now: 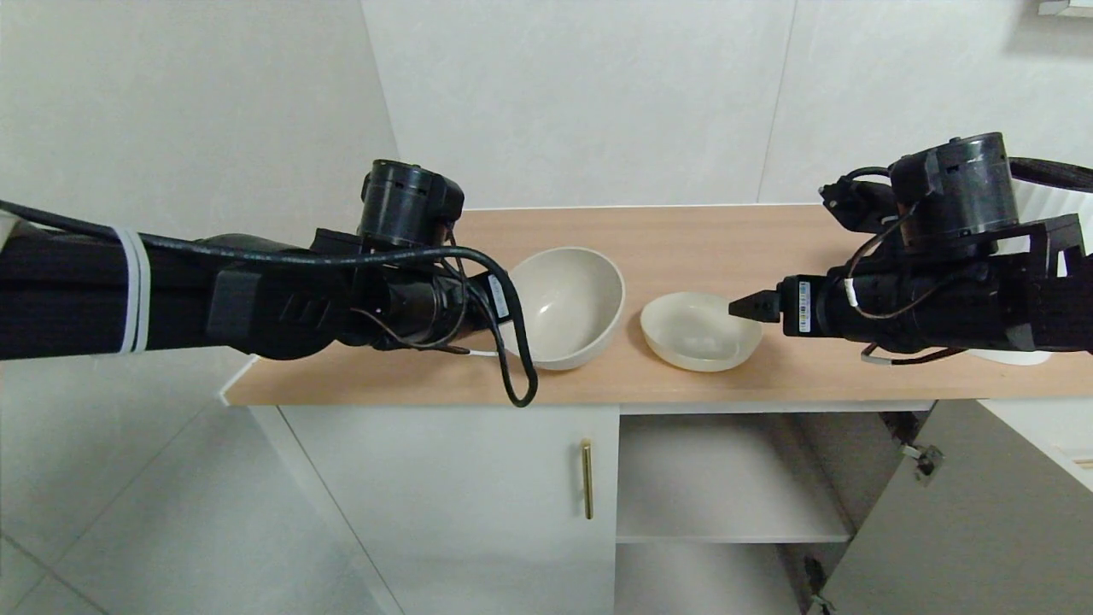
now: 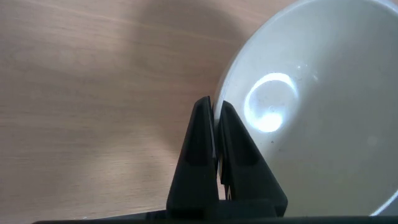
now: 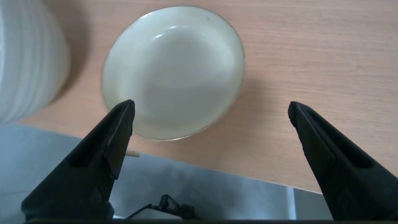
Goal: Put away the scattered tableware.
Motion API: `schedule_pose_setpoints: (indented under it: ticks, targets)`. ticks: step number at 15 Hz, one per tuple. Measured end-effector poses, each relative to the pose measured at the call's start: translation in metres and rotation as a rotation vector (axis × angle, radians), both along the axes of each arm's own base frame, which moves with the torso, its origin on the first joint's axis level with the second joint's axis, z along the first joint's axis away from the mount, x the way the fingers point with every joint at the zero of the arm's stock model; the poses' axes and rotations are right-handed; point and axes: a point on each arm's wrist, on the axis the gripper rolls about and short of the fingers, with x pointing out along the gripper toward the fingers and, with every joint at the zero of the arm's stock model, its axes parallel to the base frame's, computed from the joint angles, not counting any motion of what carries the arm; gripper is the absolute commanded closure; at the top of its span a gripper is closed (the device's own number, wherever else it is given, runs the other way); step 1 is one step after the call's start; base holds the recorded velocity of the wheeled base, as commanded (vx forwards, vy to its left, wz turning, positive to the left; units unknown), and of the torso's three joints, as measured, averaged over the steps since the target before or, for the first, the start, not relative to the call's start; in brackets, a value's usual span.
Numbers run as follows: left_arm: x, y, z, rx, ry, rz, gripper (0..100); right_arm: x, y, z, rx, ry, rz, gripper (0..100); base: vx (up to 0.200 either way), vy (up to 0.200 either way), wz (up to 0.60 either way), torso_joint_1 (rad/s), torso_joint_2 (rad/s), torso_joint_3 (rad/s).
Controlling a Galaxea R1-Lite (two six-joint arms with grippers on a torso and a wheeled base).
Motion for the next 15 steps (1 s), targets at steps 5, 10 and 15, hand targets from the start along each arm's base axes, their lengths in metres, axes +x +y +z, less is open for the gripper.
schedule_pose_setpoints:
  ticks: [5, 10, 15]
  targets:
    - [-0.008, 0.000, 0.005, -0.002, -0.007, -0.012, 100, 0.015, 0.005, -0.006, -0.037, -0.041, -0.109, 0, 0.000, 0.000, 0.00, 0.000, 0.00, 0.000]
    - [-0.018, -0.003, 0.011, -0.009, -0.018, -0.033, 100, 0.041, 0.020, -0.025, -0.065, -0.059, -0.214, 0, 0.000, 0.000, 0.00, 0.000, 0.00, 0.000]
    - [-0.021, -0.003, 0.014, -0.013, -0.025, -0.035, 100, 0.051, 0.028, -0.041, -0.075, -0.024, -0.211, 0, 0.000, 0.000, 0.00, 0.000, 0.00, 0.000]
